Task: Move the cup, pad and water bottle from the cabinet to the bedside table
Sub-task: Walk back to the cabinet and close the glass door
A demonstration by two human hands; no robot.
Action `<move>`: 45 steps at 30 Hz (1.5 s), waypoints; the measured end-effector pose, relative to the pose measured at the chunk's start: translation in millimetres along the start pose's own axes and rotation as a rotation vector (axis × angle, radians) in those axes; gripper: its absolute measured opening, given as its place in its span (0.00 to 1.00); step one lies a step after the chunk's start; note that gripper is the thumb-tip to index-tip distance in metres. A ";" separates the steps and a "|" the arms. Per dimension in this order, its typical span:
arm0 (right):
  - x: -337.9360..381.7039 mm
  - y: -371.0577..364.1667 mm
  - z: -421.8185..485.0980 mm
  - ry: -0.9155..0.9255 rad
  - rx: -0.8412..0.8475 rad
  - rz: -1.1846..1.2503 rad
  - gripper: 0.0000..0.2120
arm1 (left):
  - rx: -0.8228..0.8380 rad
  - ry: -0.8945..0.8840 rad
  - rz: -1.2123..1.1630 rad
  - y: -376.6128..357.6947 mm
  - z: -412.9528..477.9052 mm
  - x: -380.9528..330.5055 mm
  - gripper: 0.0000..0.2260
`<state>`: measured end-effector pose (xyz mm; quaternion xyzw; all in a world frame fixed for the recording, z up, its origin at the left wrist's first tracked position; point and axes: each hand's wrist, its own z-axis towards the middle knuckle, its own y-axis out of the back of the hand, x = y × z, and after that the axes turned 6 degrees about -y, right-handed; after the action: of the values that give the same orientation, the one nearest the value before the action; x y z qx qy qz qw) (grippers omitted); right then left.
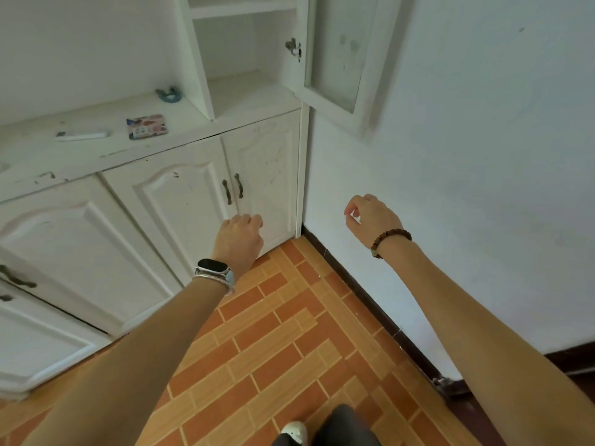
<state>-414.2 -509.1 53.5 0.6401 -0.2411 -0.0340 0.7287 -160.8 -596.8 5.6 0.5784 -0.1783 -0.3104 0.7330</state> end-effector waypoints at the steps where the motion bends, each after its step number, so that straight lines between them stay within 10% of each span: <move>1: -0.8 -0.2 8.8 0.001 0.001 0.002 0.08 | -0.008 -0.005 0.001 -1.0 6.5 3.1 0.10; 45: 56.1 208.6 400.2 0.352 -0.313 0.150 0.05 | -0.525 -0.086 0.209 139.4 423.3 64.9 0.07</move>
<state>-576.9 -858.7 294.5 0.4958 -0.1491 0.0952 0.8502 -340.6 -932.5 246.0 0.3338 -0.1816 -0.2927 0.8775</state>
